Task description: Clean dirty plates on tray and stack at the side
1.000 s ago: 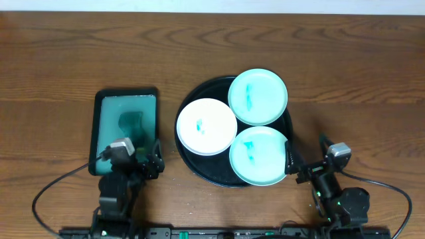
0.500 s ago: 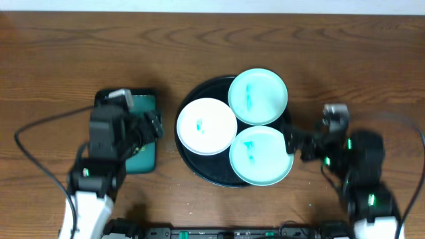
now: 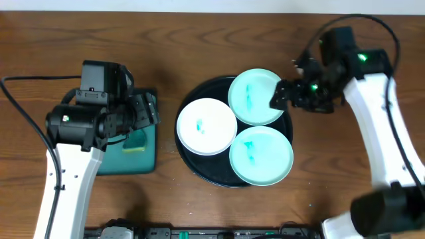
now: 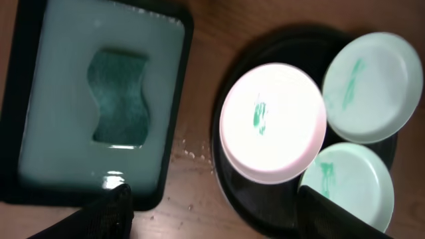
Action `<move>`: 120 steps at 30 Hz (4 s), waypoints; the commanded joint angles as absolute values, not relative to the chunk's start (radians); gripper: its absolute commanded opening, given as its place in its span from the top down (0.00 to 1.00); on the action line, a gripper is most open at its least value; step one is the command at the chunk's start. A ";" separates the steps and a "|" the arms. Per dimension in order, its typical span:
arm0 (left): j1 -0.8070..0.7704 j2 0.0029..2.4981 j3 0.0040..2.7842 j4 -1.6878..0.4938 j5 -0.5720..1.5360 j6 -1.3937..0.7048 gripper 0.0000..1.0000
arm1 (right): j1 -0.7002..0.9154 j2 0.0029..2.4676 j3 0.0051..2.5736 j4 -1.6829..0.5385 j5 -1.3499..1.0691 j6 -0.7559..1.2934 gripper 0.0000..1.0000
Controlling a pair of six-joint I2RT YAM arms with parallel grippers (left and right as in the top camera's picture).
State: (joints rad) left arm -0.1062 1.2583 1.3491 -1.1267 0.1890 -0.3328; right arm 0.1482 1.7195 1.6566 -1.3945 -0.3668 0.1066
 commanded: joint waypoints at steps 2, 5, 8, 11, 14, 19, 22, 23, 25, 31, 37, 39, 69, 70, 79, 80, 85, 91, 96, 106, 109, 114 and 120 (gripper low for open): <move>-0.101 1.272 1.372 -1.144 0.198 -0.311 0.22 | 0.196 1.783 1.687 -1.405 -0.372 0.070 0.01; -0.101 1.272 1.372 -1.152 0.199 -0.311 0.22 | 0.222 1.815 1.687 -1.406 -0.376 0.078 0.01; -0.101 1.272 1.372 -1.151 0.198 -0.311 0.22 | 0.239 1.835 1.687 -1.402 -0.375 0.077 0.01; -0.101 1.272 1.372 -1.151 0.198 -0.311 0.22 | 0.245 1.844 1.687 -1.373 -0.370 0.077 0.01; -0.101 1.272 1.372 -1.151 0.198 -0.311 0.22 | 0.245 1.845 1.687 -1.339 -0.368 0.077 0.01; -0.101 1.272 1.372 -1.155 0.199 -0.312 0.22 | 0.251 1.846 1.682 -1.327 -0.410 0.054 0.01; -0.101 1.272 1.372 -1.155 0.198 -0.312 0.22 | 0.269 1.846 1.663 -1.299 -0.449 0.056 0.01; -0.101 1.272 1.372 -1.155 0.199 -0.312 0.22 | 0.278 1.846 1.649 -1.284 -0.454 0.068 0.01; -0.101 1.272 1.372 -1.155 0.198 -0.311 0.22 | 0.299 1.846 1.616 -1.247 -0.453 0.091 0.01; -0.101 1.272 1.371 -1.151 0.198 -0.311 0.22 | 0.368 1.846 1.458 -1.063 -0.442 0.218 0.20; -0.101 1.272 1.371 -1.151 0.199 -0.311 0.22 | 0.400 1.846 1.340 -0.895 -0.442 0.267 0.23; -0.101 1.272 1.371 -1.151 0.199 -0.311 0.22 | 0.402 1.846 1.316 -0.852 -0.442 0.282 0.25; -0.101 1.272 1.371 -1.151 0.199 -0.319 0.22 | 0.488 1.846 1.163 -0.538 -0.340 0.591 0.42; -0.101 1.272 1.371 -1.151 0.199 -0.319 0.22 | 0.493 1.846 1.163 -0.538 -0.337 0.591 0.41; -0.101 1.272 1.371 -1.151 0.199 -0.319 0.22 | 0.548 1.887 1.163 -0.541 -0.253 0.627 0.44; -0.101 1.272 1.371 -1.151 0.199 -0.319 0.22 | 0.548 1.893 1.163 -0.540 -0.246 0.633 0.44; -0.101 1.272 1.371 -1.151 0.199 -0.319 0.22 | 0.544 1.888 1.165 -0.509 -0.260 0.601 0.43; -0.101 1.272 1.371 -1.151 0.199 -0.319 0.22 | 0.544 1.860 1.196 -0.510 -0.341 0.567 0.42; -0.101 1.272 1.371 -1.151 0.198 -0.319 0.22 | 0.544 1.807 1.227 -0.516 -0.348 0.547 0.41; -0.101 1.272 1.371 -1.151 0.199 -0.319 0.22 | 0.538 1.740 1.236 -0.671 -0.144 0.569 0.42; -0.101 1.272 1.371 -1.150 0.198 -0.319 0.22 | 0.538 1.755 1.235 -0.721 -0.108 0.568 0.42; -0.101 1.272 1.371 -1.151 0.199 -0.319 0.22 | 0.538 1.787 1.231 -0.718 -0.105 0.568 0.42; -0.101 1.272 1.371 -1.151 0.199 -0.319 0.22 | 0.538 1.845 1.230 -0.694 -0.110 0.569 0.43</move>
